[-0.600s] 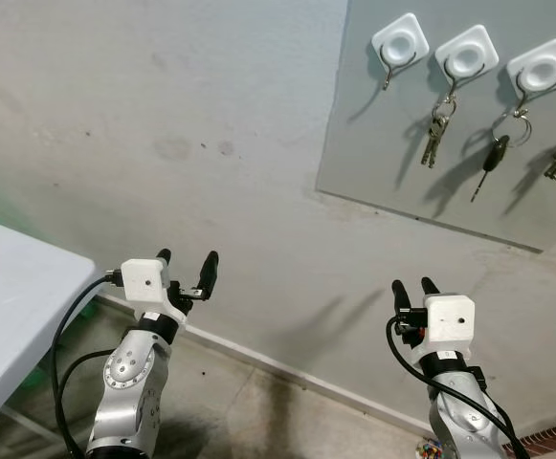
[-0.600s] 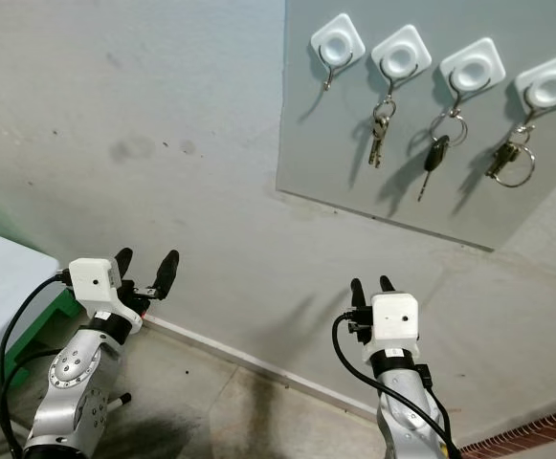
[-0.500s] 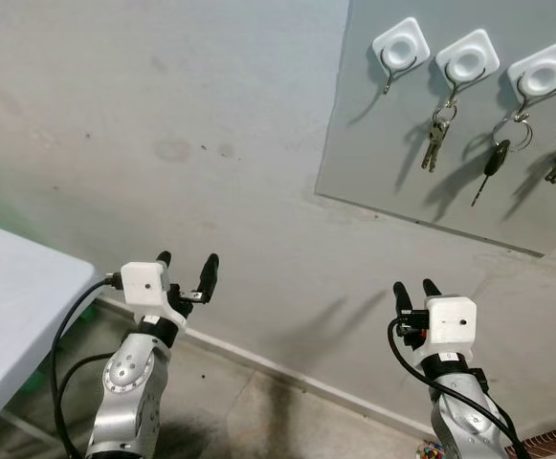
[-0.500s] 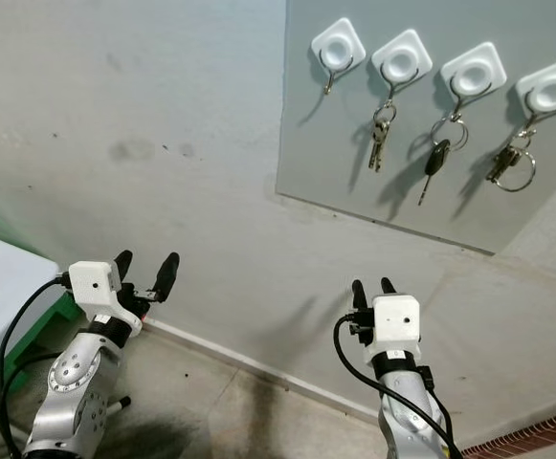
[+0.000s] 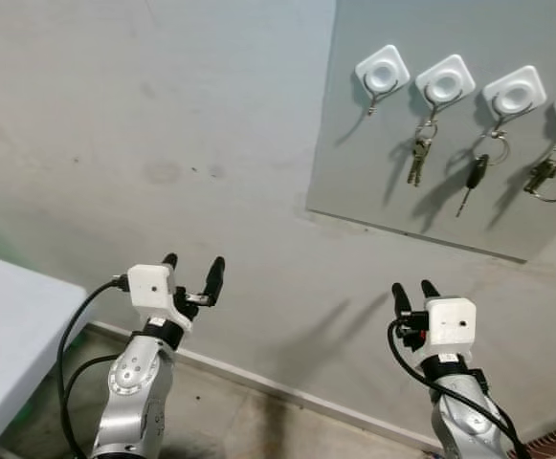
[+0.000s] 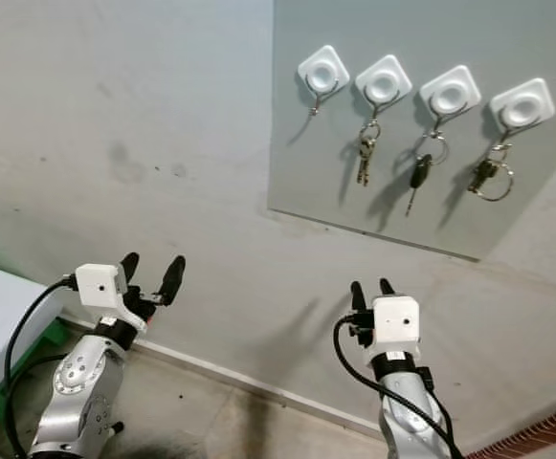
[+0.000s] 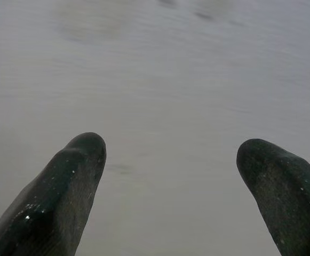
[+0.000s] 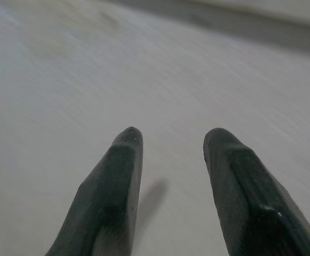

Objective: Hang keys on a hook

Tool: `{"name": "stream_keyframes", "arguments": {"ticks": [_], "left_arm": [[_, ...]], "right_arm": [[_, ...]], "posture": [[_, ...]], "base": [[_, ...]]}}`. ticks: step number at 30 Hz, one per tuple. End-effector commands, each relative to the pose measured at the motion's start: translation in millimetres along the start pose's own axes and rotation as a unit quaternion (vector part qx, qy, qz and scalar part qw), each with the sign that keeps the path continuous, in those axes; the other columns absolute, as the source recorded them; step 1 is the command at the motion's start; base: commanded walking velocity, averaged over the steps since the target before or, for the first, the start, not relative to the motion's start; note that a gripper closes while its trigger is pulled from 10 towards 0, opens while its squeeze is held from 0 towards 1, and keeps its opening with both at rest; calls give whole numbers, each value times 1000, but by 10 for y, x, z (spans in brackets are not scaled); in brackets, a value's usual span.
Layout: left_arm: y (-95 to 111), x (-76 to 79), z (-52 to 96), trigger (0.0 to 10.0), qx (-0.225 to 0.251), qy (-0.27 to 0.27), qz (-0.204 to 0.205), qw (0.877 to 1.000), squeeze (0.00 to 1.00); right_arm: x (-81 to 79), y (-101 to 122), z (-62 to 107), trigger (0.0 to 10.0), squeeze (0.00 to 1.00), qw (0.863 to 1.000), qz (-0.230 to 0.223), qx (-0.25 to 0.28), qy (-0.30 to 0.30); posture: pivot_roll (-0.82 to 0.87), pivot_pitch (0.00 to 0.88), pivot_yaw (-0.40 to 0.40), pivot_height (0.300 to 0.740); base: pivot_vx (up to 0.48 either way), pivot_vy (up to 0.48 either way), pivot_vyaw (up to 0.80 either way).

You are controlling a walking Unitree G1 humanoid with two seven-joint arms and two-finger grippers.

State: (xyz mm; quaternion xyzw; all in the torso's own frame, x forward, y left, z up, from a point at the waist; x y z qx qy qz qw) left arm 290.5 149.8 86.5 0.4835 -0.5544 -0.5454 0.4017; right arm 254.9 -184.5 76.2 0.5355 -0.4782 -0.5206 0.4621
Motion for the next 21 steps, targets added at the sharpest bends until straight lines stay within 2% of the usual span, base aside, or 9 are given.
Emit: {"name": "stream_keyframes", "arguments": {"ticks": [1, 21], "left_arm": [[-16, -43, 23, 10000, -3, 8, -5, 1000, 0], [-17, -27, 64, 10000, -5, 8, -7, 1000, 0]], "right_arm": [[-51, 5, -8, 10000, 0, 1000, -7, 2, 6], [-91, 16, 5, 10000, 0, 1000, -15, 6, 16]], "posture": [[-38, 18, -5, 740], [-34, 35, -1, 740]], "base": [[0, 0, 800], [0, 0, 799]]}}
Point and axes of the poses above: a point about 5 cm out from each wrist's last joint towards the gripper, its own z axis pointing back from the gripper into the wrist, its own y axis along the axis of the wrist's last joint, x = y × z, the point moved 1 cm from there along -z, pointing out of the wrist towards the gripper, and after that the axes turned 14 degrees about -z, right-handed, at the moved point
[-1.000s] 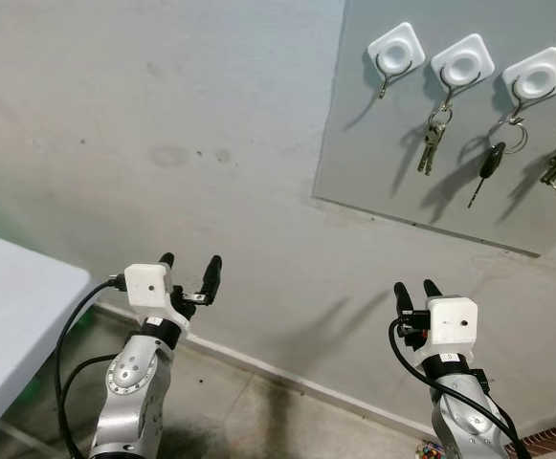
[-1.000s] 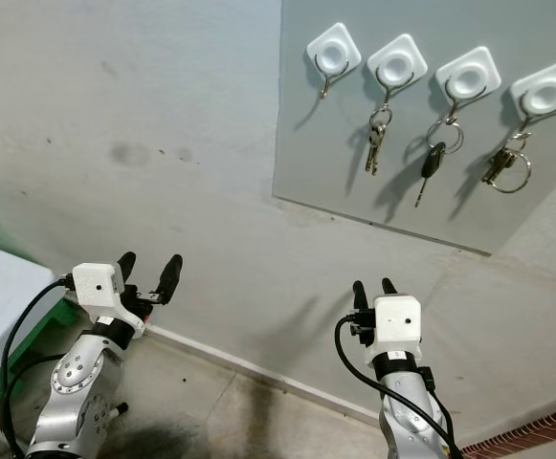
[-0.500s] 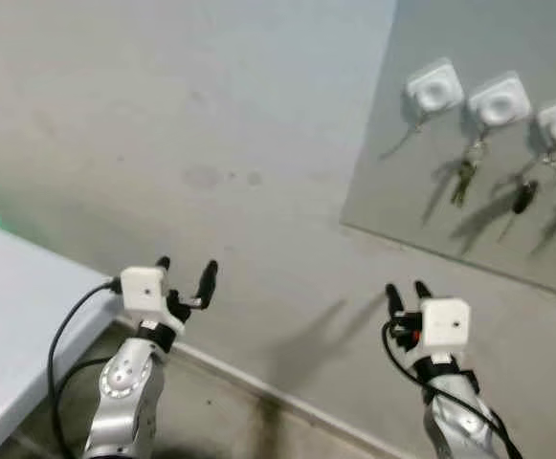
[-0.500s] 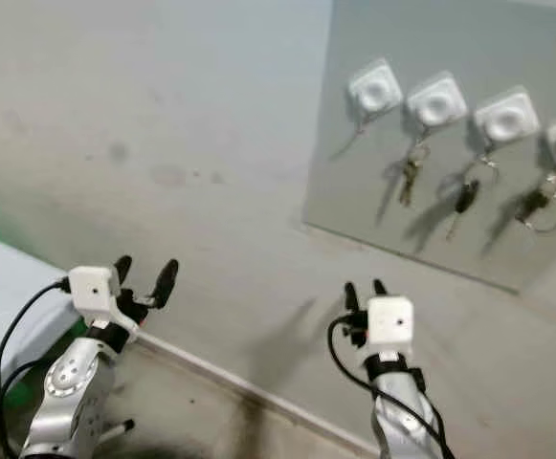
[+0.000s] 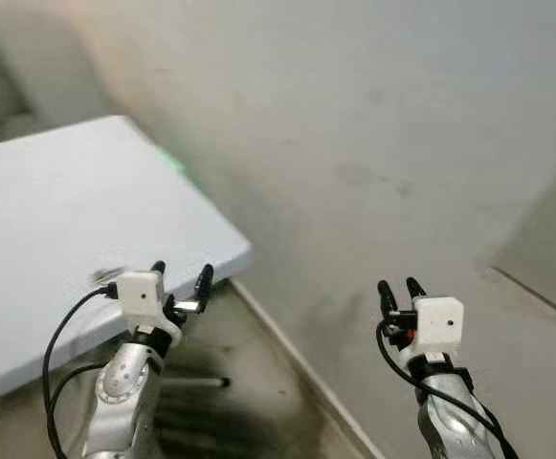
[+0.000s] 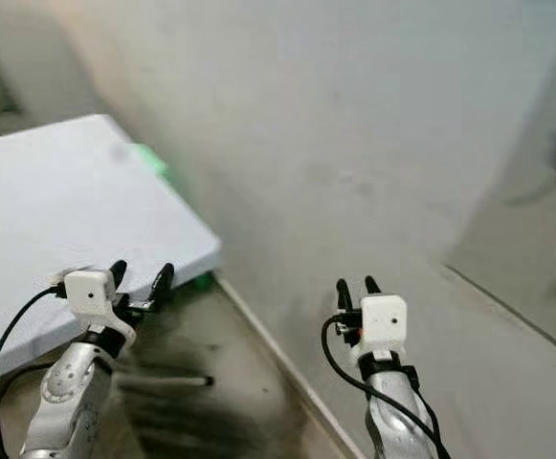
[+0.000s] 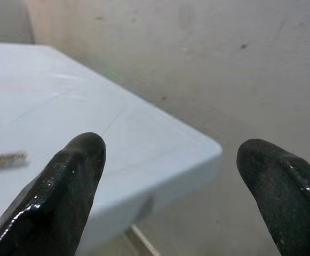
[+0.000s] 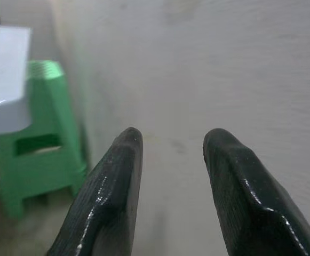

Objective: Hang keys on a hook

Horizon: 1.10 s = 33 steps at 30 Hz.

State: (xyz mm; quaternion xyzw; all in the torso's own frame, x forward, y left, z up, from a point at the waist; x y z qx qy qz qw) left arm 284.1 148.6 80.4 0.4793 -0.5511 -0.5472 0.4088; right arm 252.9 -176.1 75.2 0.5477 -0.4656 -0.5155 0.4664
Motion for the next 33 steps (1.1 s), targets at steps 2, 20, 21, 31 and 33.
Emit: {"name": "stream_keyframes", "arguments": {"ticks": [2, 20, 21, 31, 33], "left_arm": [[34, -58, 8, 10000, 2, 7, -12, 1000, 0], [83, -102, -47, 10000, 1, 21, -9, 1000, 0], [84, -104, -51, 10000, 0, 22, -9, 1000, 0], [64, -92, -66, 10000, -11, 25, -13, 1000, 0], [61, -83, -66, 10000, -12, 23, -13, 1000, 0]], "right_arm": [[-2, 35, -13, 10000, 0, 1000, -6, 6, -1], [-3, 82, -93, 10000, 0, 1000, -9, 12, 0], [-6, 85, -99, 10000, 0, 1000, -9, 13, 1], [14, 95, -113, 10000, 0, 999, -32, 15, -3], [25, 98, -108, 10000, 0, 999, -46, 17, -7]], "posture": [[-35, 38, 0, 740], [-18, 52, -10, 740], [-17, 57, -11, 740], [-21, 68, -11, 740], [-21, 68, -11, 740]], "base": [[0, 0, 800], [0, 0, 800], [0, 0, 800], [0, 0, 616], [0, 0, 0]]}}
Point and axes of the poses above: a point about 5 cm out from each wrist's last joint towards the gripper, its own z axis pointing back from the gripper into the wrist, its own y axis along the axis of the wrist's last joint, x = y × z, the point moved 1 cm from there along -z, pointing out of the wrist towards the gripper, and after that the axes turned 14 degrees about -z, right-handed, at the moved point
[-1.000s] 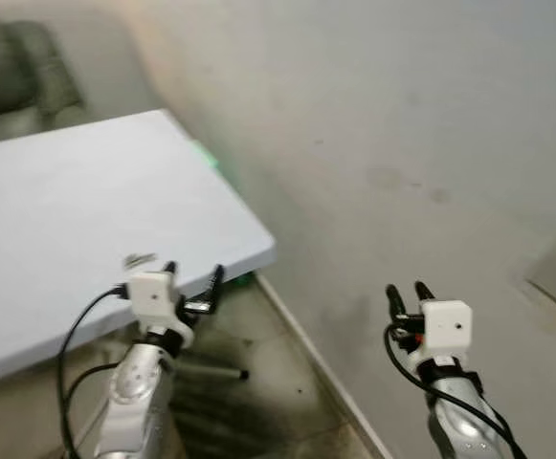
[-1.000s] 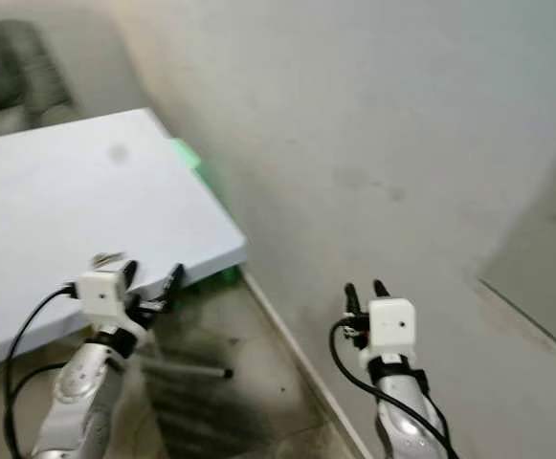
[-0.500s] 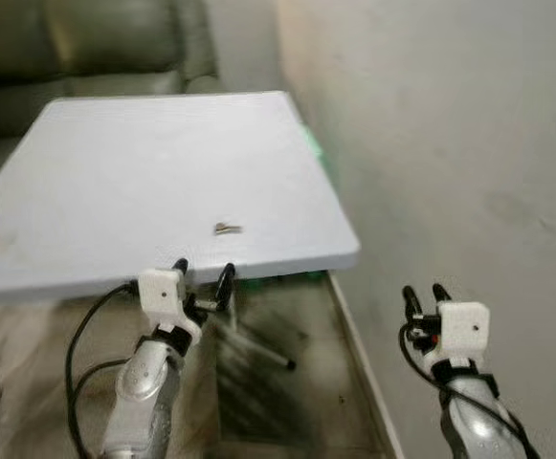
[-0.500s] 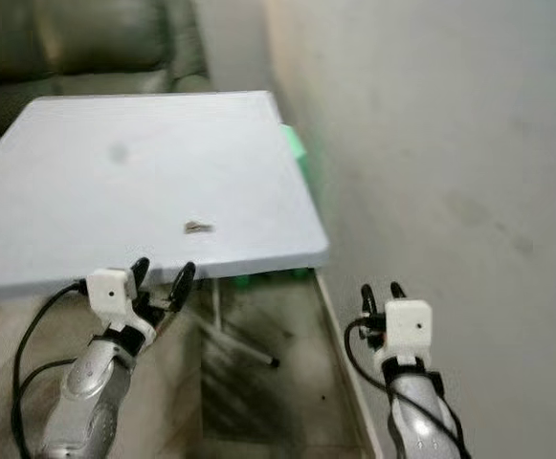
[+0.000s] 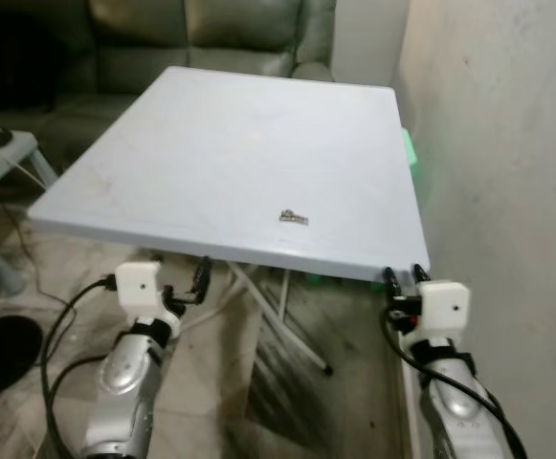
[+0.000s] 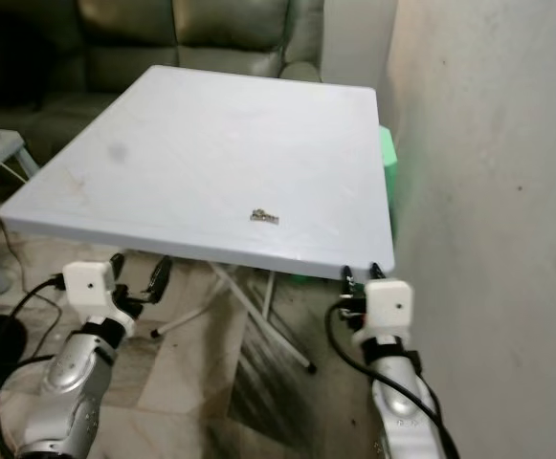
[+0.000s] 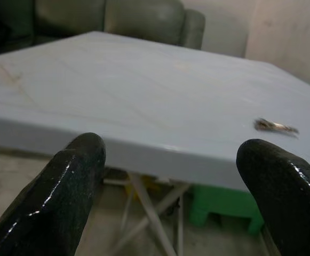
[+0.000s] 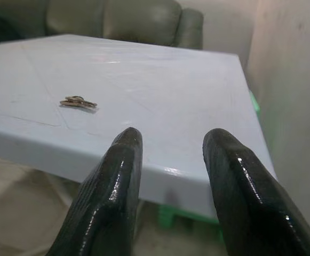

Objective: Hang keys on a hook

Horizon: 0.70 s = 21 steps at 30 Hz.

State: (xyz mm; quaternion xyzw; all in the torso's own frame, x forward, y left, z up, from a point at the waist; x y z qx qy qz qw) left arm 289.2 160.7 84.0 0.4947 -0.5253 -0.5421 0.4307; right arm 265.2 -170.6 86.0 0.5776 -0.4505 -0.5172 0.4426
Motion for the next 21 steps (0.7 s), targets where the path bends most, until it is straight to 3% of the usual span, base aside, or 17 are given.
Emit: {"name": "stream_keyframes", "arguments": {"ticks": [1, 4, 5, 6, 21], "left_arm": [[38, 51, -33, 10000, 4, -11, -6, 1000, 0], [36, 64, -31, 10000, 2, -13, -6, 1000, 0], [35, 66, -31, 10000, 2, -14, -6, 1000, 0], [32, 67, -32, 10000, 1, -15, -6, 1000, 0], [28, 97, -19, 10000, -2, -21, -9, 1000, 0]], "right_arm": [[90, 12, 25, 10000, 0, 1000, -9, 0, -18], [104, 4, 42, 10000, 0, 1000, -9, -3, -20], [105, 6, 48, 10000, 631, 1000, -13, -1, -20], [93, 18, 57, 10000, 1000, 1000, -22, 5, -15], [111, 26, 57, 10000, 1000, 1000, -8, 3, -21]], "posture": [[-25, 70, -10, 740], [-28, 72, -8, 740], [-29, 74, -8, 740], [-29, 74, -8, 740], [-26, 75, -8, 740]], "base": [[0, 0, 0], [0, 0, 0], [0, 0, 0], [0, 0, 0], [0, 0, 0]]}}
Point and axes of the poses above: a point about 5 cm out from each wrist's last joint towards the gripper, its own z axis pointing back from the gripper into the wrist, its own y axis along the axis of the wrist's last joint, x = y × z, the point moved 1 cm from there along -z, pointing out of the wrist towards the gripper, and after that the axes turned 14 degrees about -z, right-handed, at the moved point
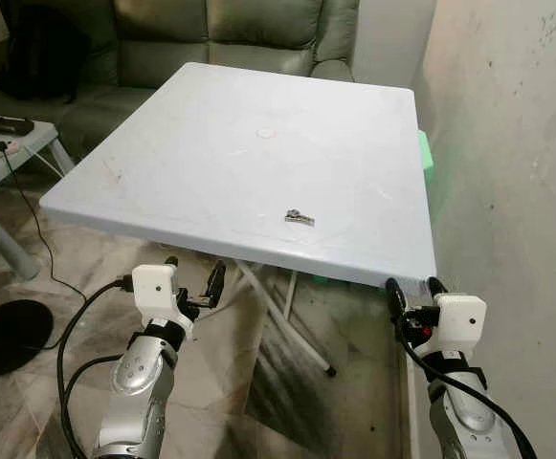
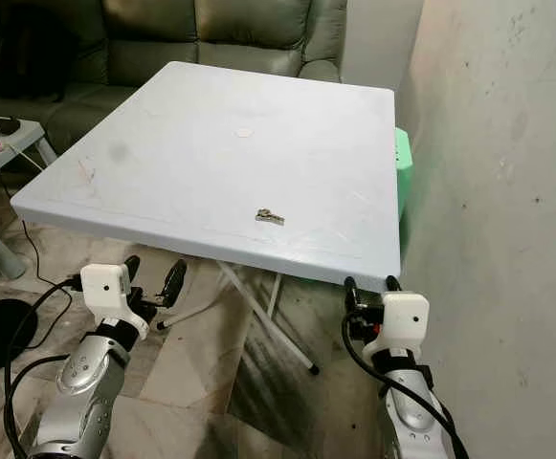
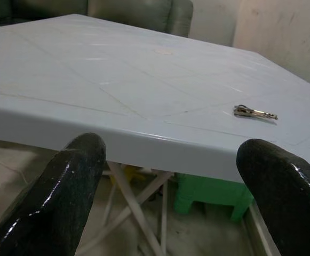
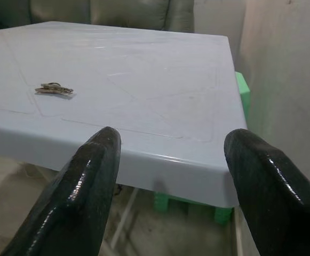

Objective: Hang keys on a hook

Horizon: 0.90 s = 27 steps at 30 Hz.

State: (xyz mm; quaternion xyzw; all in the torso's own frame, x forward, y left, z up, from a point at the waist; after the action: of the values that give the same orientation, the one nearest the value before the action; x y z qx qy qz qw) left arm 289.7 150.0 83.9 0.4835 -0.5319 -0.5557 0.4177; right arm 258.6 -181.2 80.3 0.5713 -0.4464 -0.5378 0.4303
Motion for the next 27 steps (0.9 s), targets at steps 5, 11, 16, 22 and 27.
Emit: {"name": "stream_keyframes", "arguments": {"ticks": [5, 11, 16, 22, 27], "left_arm": [[14, -10, 1, 10000, -3, 2, 2, 1000, 0], [10, -11, -1, 10000, -5, 3, 5, 1000, 0], [9, -7, -4, 10000, -7, 4, 11, 1000, 0], [9, -5, -5, 10000, -8, 2, 13, 1000, 0], [15, -4, -10, 10000, -7, 1, 14, 1000, 0]], "right_arm": [[-12, 40, -23, 10000, 0, 1000, 7, 6, -2], [-11, 35, -20, 10000, 0, 1000, 6, 5, -3], [-10, 26, -9, 10000, 0, 1000, 5, 3, -3], [-25, 17, 0, 10000, 0, 1000, 2, 1, -1], [-24, 9, 6, 10000, 0, 1000, 0, 0, -1]], "posture": [[-25, 76, -9, 740], [-25, 72, -10, 740], [-26, 70, -11, 740], [-27, 69, -10, 740], [-27, 68, -8, 740]], "base": [[0, 56, 0], [0, 309, 0], [0, 82, 0], [0, 410, 0], [0, 409, 0]]}}
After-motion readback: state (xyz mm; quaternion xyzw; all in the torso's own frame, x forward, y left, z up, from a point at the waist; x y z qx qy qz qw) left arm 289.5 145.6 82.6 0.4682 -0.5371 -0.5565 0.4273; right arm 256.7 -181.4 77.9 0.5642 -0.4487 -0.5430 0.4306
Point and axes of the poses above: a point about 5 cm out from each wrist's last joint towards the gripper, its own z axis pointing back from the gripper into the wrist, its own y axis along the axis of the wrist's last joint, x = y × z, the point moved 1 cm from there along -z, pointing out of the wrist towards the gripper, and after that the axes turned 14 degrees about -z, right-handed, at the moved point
